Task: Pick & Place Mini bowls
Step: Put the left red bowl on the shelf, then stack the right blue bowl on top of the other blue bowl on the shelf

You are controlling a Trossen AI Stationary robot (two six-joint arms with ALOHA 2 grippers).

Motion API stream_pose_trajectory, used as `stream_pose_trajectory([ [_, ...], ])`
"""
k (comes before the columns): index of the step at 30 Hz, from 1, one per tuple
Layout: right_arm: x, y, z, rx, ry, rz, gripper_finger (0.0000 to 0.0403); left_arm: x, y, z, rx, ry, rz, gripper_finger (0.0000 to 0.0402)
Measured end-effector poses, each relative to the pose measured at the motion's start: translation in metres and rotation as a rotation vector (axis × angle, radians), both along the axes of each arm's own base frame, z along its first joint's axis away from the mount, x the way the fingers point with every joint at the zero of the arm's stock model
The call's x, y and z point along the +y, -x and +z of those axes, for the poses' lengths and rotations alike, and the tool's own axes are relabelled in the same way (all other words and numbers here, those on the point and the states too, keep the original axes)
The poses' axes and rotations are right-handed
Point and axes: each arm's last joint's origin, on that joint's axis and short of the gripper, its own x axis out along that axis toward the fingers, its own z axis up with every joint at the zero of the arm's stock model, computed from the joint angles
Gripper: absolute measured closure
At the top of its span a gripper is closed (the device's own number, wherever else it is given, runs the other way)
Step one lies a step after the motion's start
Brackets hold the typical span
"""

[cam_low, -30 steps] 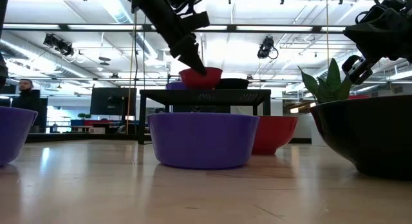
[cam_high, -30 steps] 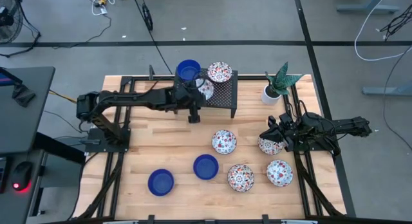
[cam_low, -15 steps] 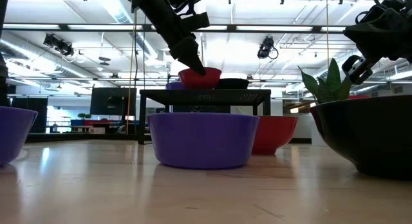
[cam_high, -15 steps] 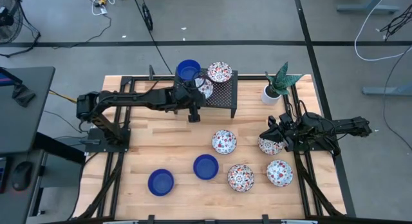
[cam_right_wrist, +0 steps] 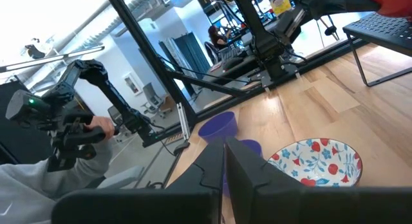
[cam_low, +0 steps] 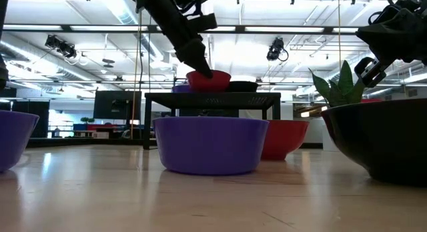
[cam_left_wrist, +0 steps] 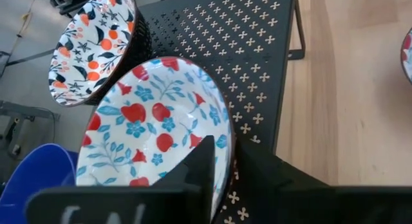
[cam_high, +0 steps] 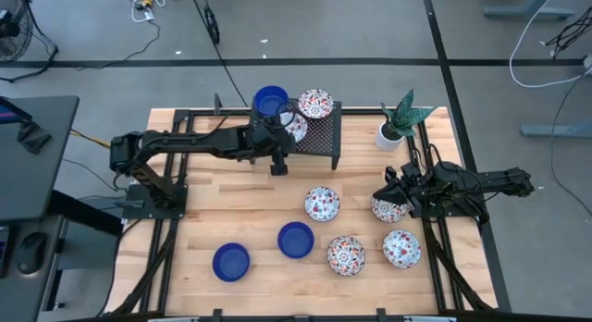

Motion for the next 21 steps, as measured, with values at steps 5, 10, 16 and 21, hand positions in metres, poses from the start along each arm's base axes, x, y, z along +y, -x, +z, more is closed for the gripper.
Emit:
stream_pose_trajectory([
  [5,0.0000,0.0000,-0.0001,0.000,0.000,0.000,0.0382,0.0001,0.0001,0.0000,0.002,-0.003,0.003,0.0287],
  [10,0.0000,0.0000,0.0000,0.000,0.000,-0.001,0.0382,0.0003,0.0003,0.0002,0.005,-0.020,0.019,0.0257],
  [16,0.0000,0.0000,-0.0001,0.000,0.000,-0.001,0.0382,0.0003,0.0018,0.0025,0.000,-0.027,0.029,0.0223],
  [21,0.0000,0.0000,0.0000,0.000,0.000,0.000,0.0382,-0.0013,0.0060,0.0098,-0.020,-0.018,0.022,0.0187],
])
